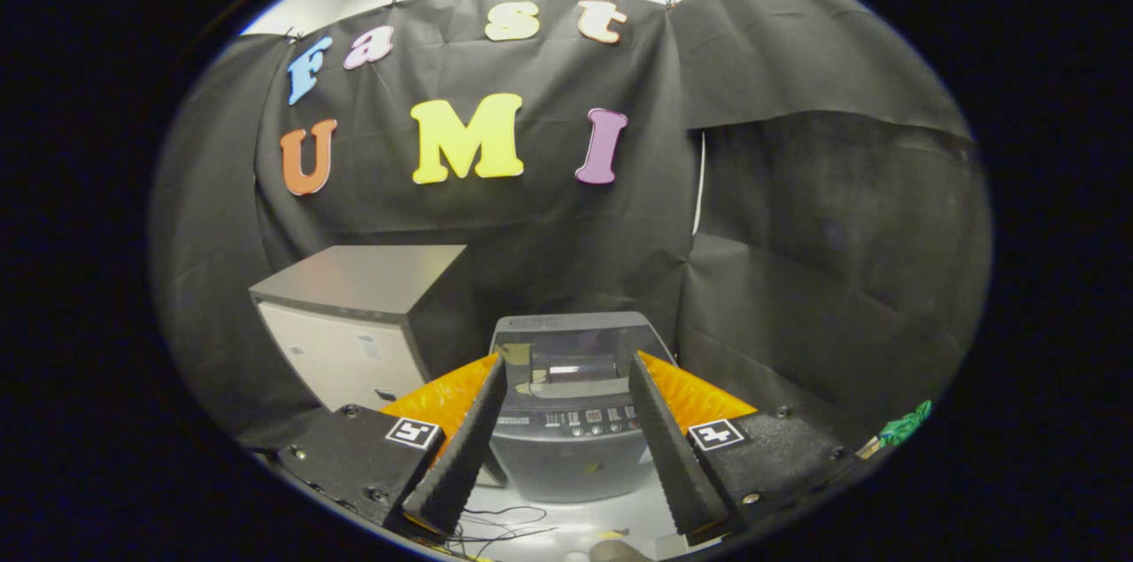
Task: Put the clothes into the washing machine and then close the washing machine lid.
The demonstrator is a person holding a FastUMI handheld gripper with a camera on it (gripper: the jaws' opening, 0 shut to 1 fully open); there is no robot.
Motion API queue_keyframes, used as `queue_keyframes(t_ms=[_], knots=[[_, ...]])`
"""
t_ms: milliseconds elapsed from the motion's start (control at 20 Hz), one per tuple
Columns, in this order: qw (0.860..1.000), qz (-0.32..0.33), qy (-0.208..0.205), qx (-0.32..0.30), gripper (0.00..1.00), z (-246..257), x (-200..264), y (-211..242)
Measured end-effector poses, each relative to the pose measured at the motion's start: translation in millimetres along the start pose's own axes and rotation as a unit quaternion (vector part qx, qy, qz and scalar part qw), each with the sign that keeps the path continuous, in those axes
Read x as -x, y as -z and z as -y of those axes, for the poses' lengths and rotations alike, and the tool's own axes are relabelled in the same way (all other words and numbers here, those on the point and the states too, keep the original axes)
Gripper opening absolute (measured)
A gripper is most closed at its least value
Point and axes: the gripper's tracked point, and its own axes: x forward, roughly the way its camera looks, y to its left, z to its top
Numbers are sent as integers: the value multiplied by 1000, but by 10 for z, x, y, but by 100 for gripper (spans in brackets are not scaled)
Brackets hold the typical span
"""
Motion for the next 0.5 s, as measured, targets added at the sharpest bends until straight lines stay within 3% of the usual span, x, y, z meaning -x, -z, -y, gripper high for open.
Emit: queue_keyframes(t_ms=[500], knots=[[999,1,-35,16,88,-637,1377,392]])
